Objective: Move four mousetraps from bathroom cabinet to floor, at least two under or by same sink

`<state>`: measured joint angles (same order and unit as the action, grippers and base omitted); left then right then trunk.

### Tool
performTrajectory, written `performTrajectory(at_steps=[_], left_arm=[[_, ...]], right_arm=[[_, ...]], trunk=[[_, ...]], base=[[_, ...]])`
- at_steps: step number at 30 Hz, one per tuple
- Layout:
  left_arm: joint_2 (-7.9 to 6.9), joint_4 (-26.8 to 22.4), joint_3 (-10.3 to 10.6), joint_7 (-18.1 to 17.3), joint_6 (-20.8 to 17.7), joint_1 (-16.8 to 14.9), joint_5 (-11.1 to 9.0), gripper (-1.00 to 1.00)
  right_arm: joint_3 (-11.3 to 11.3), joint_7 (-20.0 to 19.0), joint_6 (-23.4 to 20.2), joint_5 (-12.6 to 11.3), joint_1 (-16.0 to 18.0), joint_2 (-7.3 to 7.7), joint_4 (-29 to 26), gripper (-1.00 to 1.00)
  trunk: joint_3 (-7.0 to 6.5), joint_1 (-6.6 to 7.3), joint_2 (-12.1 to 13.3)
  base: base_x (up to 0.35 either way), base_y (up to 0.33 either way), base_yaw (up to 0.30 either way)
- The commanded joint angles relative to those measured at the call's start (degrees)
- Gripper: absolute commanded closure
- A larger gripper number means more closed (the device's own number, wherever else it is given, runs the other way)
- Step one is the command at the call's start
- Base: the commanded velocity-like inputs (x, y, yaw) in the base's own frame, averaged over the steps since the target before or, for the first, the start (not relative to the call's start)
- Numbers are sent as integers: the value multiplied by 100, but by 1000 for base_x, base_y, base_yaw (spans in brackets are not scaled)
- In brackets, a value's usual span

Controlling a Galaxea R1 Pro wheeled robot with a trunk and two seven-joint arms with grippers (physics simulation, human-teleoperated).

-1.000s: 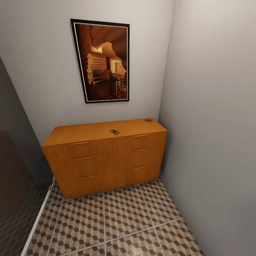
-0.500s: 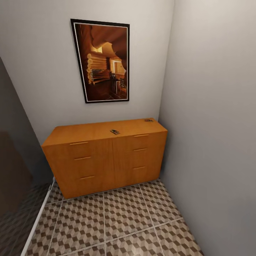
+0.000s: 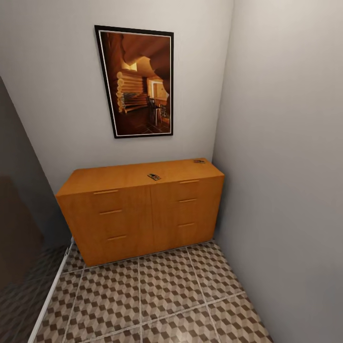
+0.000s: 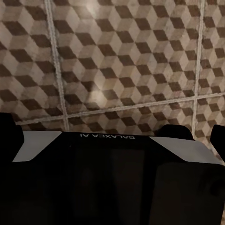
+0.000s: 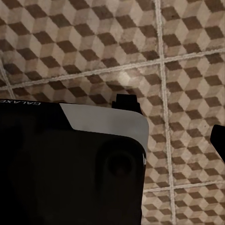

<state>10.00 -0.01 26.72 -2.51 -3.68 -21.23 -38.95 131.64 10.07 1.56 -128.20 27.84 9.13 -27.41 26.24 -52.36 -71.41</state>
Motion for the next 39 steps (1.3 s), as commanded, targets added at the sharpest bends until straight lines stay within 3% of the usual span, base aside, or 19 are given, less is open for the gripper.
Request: performTrajectory(at_steps=[1,24,39], left_arm=[[0,1,44,-13,-19,-4,-60,-100],[0,1,45,-13,-19,-3,-60,-100],[0,1,44,-13,-19,27,-60,-100]], right_arm=[[29,21,14,-21,11,1,-19,-100],[31,21,11,-21,11,1,-19,-100],[33,21,11,-21,11,1,-19,-100]], trunk=[[6,0,-4],[6,0,-4],[6,0,-4]], base=[[0,0,0],[3,0,0],[301,0,0]])
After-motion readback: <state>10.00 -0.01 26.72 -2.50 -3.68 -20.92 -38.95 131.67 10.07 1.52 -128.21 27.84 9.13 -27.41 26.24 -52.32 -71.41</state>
